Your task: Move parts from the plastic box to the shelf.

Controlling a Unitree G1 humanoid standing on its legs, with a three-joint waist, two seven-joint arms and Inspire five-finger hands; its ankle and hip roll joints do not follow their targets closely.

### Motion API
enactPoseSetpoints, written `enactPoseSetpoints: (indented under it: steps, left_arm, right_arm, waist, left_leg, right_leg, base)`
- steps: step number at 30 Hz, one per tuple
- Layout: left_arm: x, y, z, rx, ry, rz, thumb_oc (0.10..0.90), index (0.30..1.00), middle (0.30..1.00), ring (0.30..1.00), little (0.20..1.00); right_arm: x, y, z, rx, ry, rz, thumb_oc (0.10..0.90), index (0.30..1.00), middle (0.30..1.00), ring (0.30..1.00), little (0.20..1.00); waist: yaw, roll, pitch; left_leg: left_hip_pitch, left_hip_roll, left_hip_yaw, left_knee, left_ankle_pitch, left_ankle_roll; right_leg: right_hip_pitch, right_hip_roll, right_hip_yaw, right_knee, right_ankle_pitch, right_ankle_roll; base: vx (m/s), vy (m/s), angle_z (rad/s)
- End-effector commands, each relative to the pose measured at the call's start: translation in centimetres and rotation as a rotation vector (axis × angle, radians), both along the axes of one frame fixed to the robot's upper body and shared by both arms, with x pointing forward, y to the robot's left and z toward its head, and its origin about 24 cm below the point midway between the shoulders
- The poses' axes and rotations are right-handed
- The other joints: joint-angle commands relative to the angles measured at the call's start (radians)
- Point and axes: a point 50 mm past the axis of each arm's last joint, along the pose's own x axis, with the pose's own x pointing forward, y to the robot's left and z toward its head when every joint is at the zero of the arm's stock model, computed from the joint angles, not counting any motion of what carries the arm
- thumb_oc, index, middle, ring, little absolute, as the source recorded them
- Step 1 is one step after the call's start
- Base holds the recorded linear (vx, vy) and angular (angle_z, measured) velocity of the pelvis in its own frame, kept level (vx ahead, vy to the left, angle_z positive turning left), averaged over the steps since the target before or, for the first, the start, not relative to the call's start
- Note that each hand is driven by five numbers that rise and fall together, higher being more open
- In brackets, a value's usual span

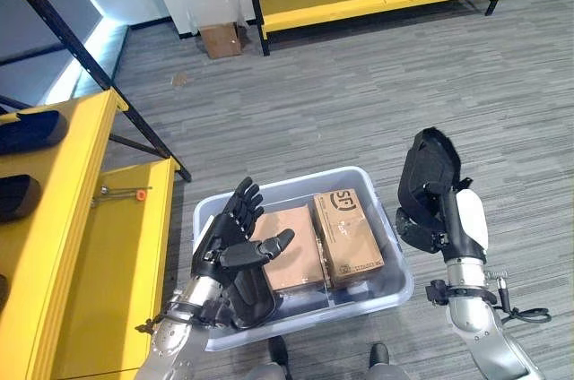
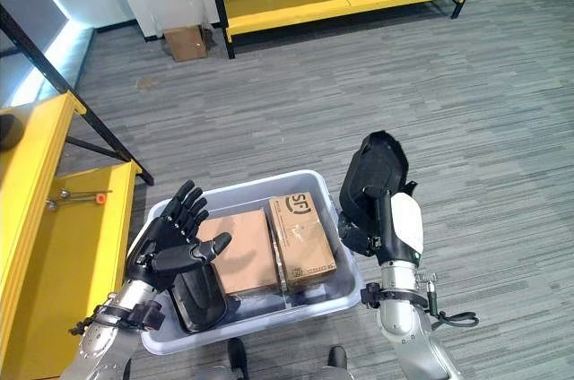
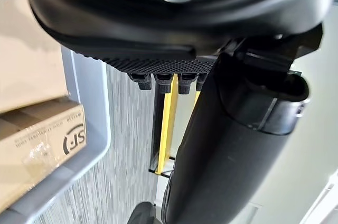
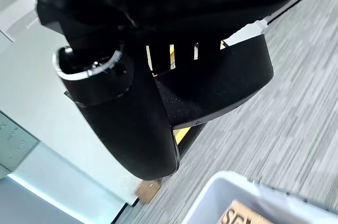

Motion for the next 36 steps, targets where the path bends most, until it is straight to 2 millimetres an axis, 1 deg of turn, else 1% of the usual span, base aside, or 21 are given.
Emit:
enactPoseSetpoints:
  steps: [1, 6, 7, 9, 11, 12, 14, 15, 16, 17, 20, 22, 23, 24, 25, 26, 30, 31, 33, 34, 36]
  left_arm:
    - [1.5, 1.5, 4.1, 0.081, -0.218, 0.037, 0.9, 1.0, 1.0, 1.0, 1.0]
    - [1.5, 1.7, 4.2, 0.065, -0.201, 0.094, 0.9, 1.0, 1.0, 1.0, 1.0]
    - [1.4, 1.5, 4.2, 0.053, -0.19, 0.109, 0.9, 1.0, 1.0, 1.0, 1.0]
    - [1.2, 1.3, 4.0, 0.019, -0.178, 0.118, 0.9, 1.0, 1.0, 1.0, 1.0]
    - [1.0, 1.2, 4.0, 0.002, -0.178, 0.126, 0.9, 1.0, 1.0, 1.0, 1.0]
    - [0.9, 1.2, 4.0, -0.004, -0.181, 0.128, 0.9, 1.0, 1.0, 1.0, 1.0]
    - [0.8, 1.2, 4.0, -0.018, -0.184, 0.106, 0.9, 1.0, 1.0, 1.0, 1.0]
    - [1.2, 0.9, 3.9, -0.024, -0.199, 0.079, 0.9, 1.0, 1.0, 1.0, 1.0]
    - [1.8, 0.6, 4.1, -0.016, -0.223, 0.079, 0.9, 1.0, 1.0, 1.0, 1.0]
    - [1.9, 0.5, 4.1, -0.023, -0.23, 0.091, 0.9, 1.0, 1.0, 1.0, 1.0]
    - [2.2, 0.4, 4.3, -0.015, -0.245, 0.084, 0.9, 1.0, 1.0, 1.0, 1.0]
    - [2.5, 0.3, 4.9, 0.041, -0.285, 0.035, 0.9, 1.0, 1.0, 1.0, 1.0]
    - [2.5, 0.2, 4.9, 0.049, -0.291, 0.018, 0.9, 1.0, 1.0, 1.0, 1.0]
    - [2.4, 0.2, 5.0, 0.067, -0.3, -0.023, 0.9, 1.0, 1.0, 1.0, 1.0]
    - [2.4, 0.2, 5.1, 0.072, -0.305, -0.032, 0.9, 1.0, 1.0, 1.0, 1.0]
    - [2.6, -0.4, 5.6, 0.141, -0.349, -0.108, 0.9, 1.0, 1.0, 1.0, 1.0]
    - [2.5, -0.8, 5.7, 0.169, -0.351, -0.176, 0.9, 1.0, 1.0, 1.0, 1.0]
    - [2.5, -0.8, 5.7, 0.174, -0.348, -0.174, 0.9, 1.0, 1.0, 1.0, 1.0]
    - [2.3, -0.7, 5.7, 0.195, -0.349, -0.179, 0.9, 1.0, 1.0, 1.0, 1.0]
    - [2.2, -0.5, 5.8, 0.186, -0.345, -0.18, 0.9, 1.0, 1.0, 1.0, 1.0]
    - [1.9, -0.4, 5.8, 0.186, -0.347, -0.17, 0.9, 1.0, 1.0, 1.0, 1.0]
  right_arm:
    - [0.7, 4.0, 7.8, 0.041, -0.421, 0.281, 0.4, 0.3, 0.3, 0.3, 0.3]
    - [0.7, 5.0, 8.3, -0.002, -0.428, 0.376, 0.4, 0.3, 0.3, 0.3, 0.3]
    - [0.7, 5.3, 8.5, -0.037, -0.43, 0.405, 0.4, 0.3, 0.3, 0.3, 0.3]
    - [0.9, 5.4, 8.8, -0.083, -0.426, 0.431, 0.4, 0.3, 0.3, 0.3, 0.3]
    - [1.0, 5.5, 9.0, -0.109, -0.432, 0.446, 0.4, 0.3, 0.3, 0.3, 0.3]
    - [1.1, 5.6, 9.2, -0.124, -0.438, 0.453, 0.4, 0.3, 0.3, 0.3, 0.3]
    - [1.1, 5.4, 9.4, -0.148, -0.445, 0.439, 0.4, 0.3, 0.3, 0.3, 0.3]
    - [1.3, 5.2, 9.6, -0.165, -0.446, 0.42, 0.4, 0.3, 0.3, 0.3, 0.3]
    - [1.7, 5.2, 9.8, -0.158, -0.45, 0.428, 0.4, 0.3, 0.3, 0.3, 0.3]
    - [1.8, 5.1, 9.9, -0.142, -0.459, 0.428, 0.4, 0.3, 0.3, 0.3, 0.3]
    - [1.9, 4.6, 10.1, -0.106, -0.469, 0.392, 0.4, 0.3, 0.3, 0.3, 0.3]
    - [1.9, 4.1, 9.6, -0.059, -0.454, 0.338, 0.4, 0.3, 0.3, 0.3, 0.3]
    - [2.0, 3.9, 9.3, -0.04, -0.447, 0.32, 0.4, 0.3, 0.3, 0.3, 0.3]
    - [1.8, 3.6, 9.0, 0.006, -0.449, 0.278, 0.4, 0.3, 0.3, 0.3, 0.3]
    - [1.8, 3.6, 8.9, 0.013, -0.452, 0.271, 0.4, 0.3, 0.3, 0.3, 0.3]
    - [1.7, 3.7, 8.9, 0.047, -0.479, 0.247, 0.4, 0.3, 0.3, 0.3, 0.3]
    - [1.3, 3.6, 9.1, 0.025, -0.498, 0.248, 0.4, 0.3, 0.3, 0.3, 0.3]
    - [1.2, 3.6, 9.2, 0.018, -0.5, 0.251, 0.4, 0.3, 0.3, 0.3, 0.3]
    - [0.6, 3.4, 9.1, 0.024, -0.512, 0.248, 0.4, 0.3, 0.3, 0.3, 0.3]
    - [0.2, 3.1, 9.1, 0.041, -0.518, 0.238, 0.4, 0.3, 0.3, 0.3, 0.3]
    - [-0.5, 2.6, 9.0, 0.047, -0.526, 0.225, 0.4, 0.3, 0.3, 0.3, 0.3]
  waist:
    - [0.04, -0.036, -0.071]
    - [0.069, -0.019, -0.057]
    - [0.084, -0.008, -0.05]
    - [0.109, 0.018, -0.044]
    - [0.122, 0.028, -0.04]
    - [0.129, 0.029, -0.036]
    - [0.124, 0.026, -0.03]
    - [0.101, 0.018, -0.029]
    - [0.09, 0.009, -0.032]
    - [0.09, 0.002, -0.033]
    - [0.076, -0.008, -0.04]
    - [0.067, -0.02, -0.054]
    - [0.068, -0.024, -0.057]
    - [0.075, -0.036, -0.062]
    - [0.076, -0.038, -0.062]
    - [0.084, -0.055, -0.061]
    - [0.068, -0.072, -0.065]
    - [0.062, -0.075, -0.068]
    - [0.035, -0.087, -0.07]
    - [0.023, -0.088, -0.072]
    - [0.009, -0.087, -0.078]
  left_leg:
    - [0.047, 0.049, -0.059, 0.03, -0.058, 0.0]
    - [0.014, 0.045, -0.128, 0.083, -0.065, 0.001]
    - [-0.002, 0.048, -0.159, 0.087, -0.05, -0.007]
    - [-0.02, 0.07, -0.189, 0.036, 0.02, -0.03]
    - [-0.043, 0.09, -0.2, 0.004, 0.072, -0.047]
    - [-0.069, 0.107, -0.193, -0.001, 0.103, -0.053]
    - [-0.114, 0.142, -0.109, 0.004, 0.144, -0.058]
    - [-0.11, 0.164, 0.025, 0.039, 0.131, -0.057]
    - [-0.104, 0.169, 0.048, 0.109, 0.086, -0.051]
    - [-0.098, 0.16, 0.028, 0.141, 0.062, -0.051]
    - [-0.08, 0.159, 0.055, 0.233, 0.034, -0.057]
    - [-0.045, 0.104, 0.066, 0.192, -0.049, -0.027]
    - [-0.03, 0.087, 0.074, 0.182, -0.065, -0.016]
    - [-0.02, 0.052, 0.066, 0.187, -0.099, 0.002]
    - [-0.019, 0.048, 0.065, 0.189, -0.104, 0.005]
    - [-0.014, 0.011, 0.07, 0.194, -0.141, 0.028]
    - [-0.017, -0.047, 0.076, 0.166, -0.171, 0.054]
    - [-0.015, -0.054, 0.078, 0.15, -0.169, 0.06]
    - [-0.008, -0.07, 0.055, 0.103, -0.163, 0.077]
    - [-0.012, -0.064, 0.046, 0.07, -0.14, 0.083]
    - [-0.016, -0.062, 0.011, 0.014, -0.102, 0.089]
  right_leg:
    - [-0.035, -0.061, -0.005, 0.107, -0.031, -0.022]
    - [-0.055, -0.039, -0.028, 0.209, -0.101, -0.064]
    - [-0.065, -0.035, -0.041, 0.244, -0.126, -0.078]
    - [-0.072, -0.033, -0.067, 0.27, -0.148, -0.089]
    - [-0.075, -0.037, -0.08, 0.275, -0.151, -0.091]
    - [-0.075, -0.044, -0.089, 0.273, -0.148, -0.091]
    - [-0.071, -0.067, -0.133, 0.273, -0.145, -0.089]
    - [-0.069, -0.098, -0.193, 0.267, -0.137, -0.081]
    - [-0.095, -0.108, -0.212, 0.273, -0.125, -0.085]
    - [-0.108, -0.107, -0.202, 0.27, -0.111, -0.082]
    - [-0.11, -0.109, -0.204, 0.247, -0.083, -0.075]
    - [-0.106, -0.135, -0.199, 0.22, -0.032, -0.038]
    - [-0.097, -0.147, -0.2, 0.207, -0.011, -0.027]
    - [-0.077, -0.174, -0.197, 0.163, 0.055, -0.003]
    - [-0.073, -0.177, -0.197, 0.155, 0.064, 0.0]
    - [-0.071, -0.221, -0.196, 0.112, 0.142, 0.03]
    - [-0.106, -0.239, -0.147, 0.04, 0.223, 0.062]
    - [-0.118, -0.231, -0.128, 0.036, 0.225, 0.066]
    - [-0.186, -0.197, -0.033, 0.095, 0.241, 0.077]
    - [-0.208, -0.134, 0.01, 0.174, 0.175, 0.064]
    - [-0.211, -0.026, 0.048, 0.231, 0.06, 0.04]
  base:
    - [0.0, -0.059, 0.06]
    - [-0.04, -0.088, 0.13]
    - [-0.1, -0.014, 0.33]
    - [-0.1, 0.078, 0.46]
    - [-0.11, 0.09, 0.46]
    - [-0.18, 0.085, 0.32]
    - [-0.29, 0.084, 0.4]
    - [-0.51, 0.153, 1.34]
    - [-0.55, 0.207, 1.86]
    - [-0.39, 0.198, 1.7]
    - [-0.19, 0.267, 0.54]
    - [-0.09, 0.498, 0.51]
    - [-0.01, 0.43, 0.42]
    - [-0.02, 0.313, 0.29]
    - [-0.06, 0.381, 0.2]
    - [-0.07, 0.308, 0.01]
    - [-0.1, 0.322, 0.0]
    - [-0.11, 0.2, 0.11]
    - [-0.12, 0.161, 0.21]
    - [-0.13, 0.142, 0.27]
    - [-0.12, 0.115, 0.57]
